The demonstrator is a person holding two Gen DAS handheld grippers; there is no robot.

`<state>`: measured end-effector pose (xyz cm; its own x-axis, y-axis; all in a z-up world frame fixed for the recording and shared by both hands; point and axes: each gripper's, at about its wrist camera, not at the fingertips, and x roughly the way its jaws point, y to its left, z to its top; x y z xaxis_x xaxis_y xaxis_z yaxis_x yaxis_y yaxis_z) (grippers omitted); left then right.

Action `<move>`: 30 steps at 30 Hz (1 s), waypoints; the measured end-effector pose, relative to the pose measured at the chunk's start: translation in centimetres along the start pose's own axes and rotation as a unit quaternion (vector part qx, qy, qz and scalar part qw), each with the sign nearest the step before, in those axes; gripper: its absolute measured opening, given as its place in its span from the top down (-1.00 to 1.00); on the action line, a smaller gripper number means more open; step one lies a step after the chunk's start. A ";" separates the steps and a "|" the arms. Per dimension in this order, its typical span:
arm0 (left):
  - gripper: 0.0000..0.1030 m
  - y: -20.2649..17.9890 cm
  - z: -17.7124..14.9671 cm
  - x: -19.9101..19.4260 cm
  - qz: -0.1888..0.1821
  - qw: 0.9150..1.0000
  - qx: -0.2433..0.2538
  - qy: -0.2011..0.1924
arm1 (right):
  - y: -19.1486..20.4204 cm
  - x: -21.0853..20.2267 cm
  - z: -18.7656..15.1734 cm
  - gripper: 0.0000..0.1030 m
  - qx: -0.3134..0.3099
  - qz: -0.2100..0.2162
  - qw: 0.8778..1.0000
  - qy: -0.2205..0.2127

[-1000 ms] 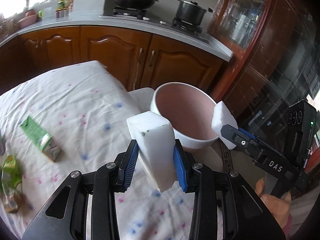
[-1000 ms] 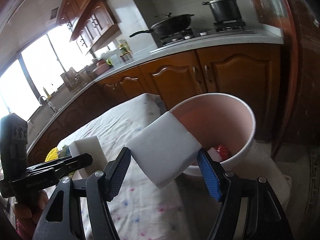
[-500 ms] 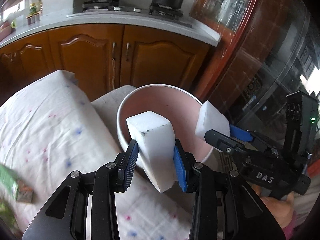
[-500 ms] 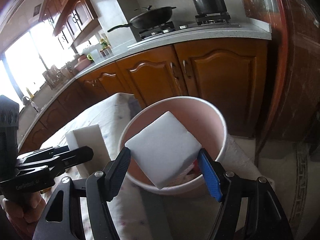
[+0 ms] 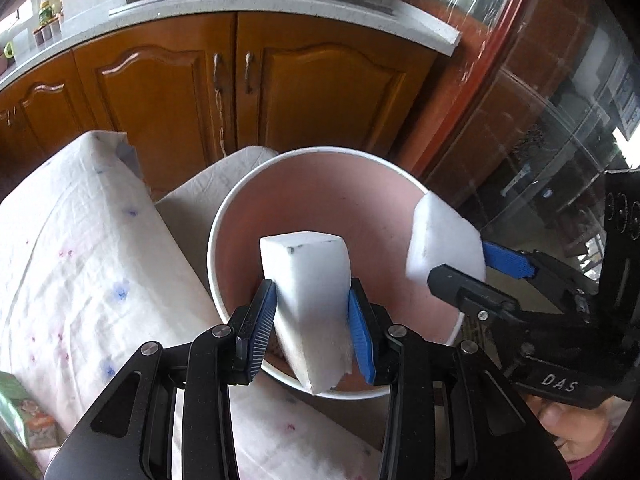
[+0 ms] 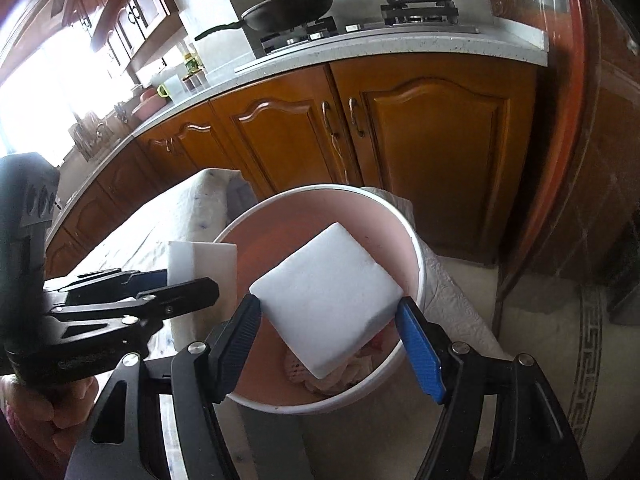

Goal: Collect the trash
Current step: 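Open both tools to drop the sponge blocks into the bin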

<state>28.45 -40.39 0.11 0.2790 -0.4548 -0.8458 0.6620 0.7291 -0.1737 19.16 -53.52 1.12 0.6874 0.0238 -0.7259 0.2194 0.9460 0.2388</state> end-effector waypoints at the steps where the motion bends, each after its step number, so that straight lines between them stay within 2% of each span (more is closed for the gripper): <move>1: 0.29 0.0 -0.1 0.1 0.000 1.000 -0.002 0.001 | -0.1 0.1 0.0 -0.40 0.001 0.000 1.000 0.002; 5: 0.24 -0.2 0.0 -0.4 -0.001 1.000 -0.002 -0.009 | -0.7 0.2 0.2 -0.52 0.013 0.008 1.000 0.007; 8: 0.09 -0.2 0.0 -0.9 -0.004 1.000 -0.003 -0.019 | -0.6 0.0 0.2 -0.66 0.017 0.010 1.000 0.005; 17: 0.01 0.9 -1.3 -3.0 -0.007 0.999 -0.025 -0.036 | -0.4 -2.0 -0.1 -0.66 0.030 0.031 0.999 -0.028; 30: 0.00 5.2 -7.2 -7.3 -0.009 0.992 -0.095 -0.078 | 2.3 -4.7 -2.5 -0.70 0.042 0.068 0.994 -0.077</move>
<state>24.86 -29.62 1.73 0.3821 -0.5314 -0.7561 0.5283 0.7969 -0.2931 14.67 -50.68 3.49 0.8113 0.0944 -0.5770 0.1687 0.9071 0.3855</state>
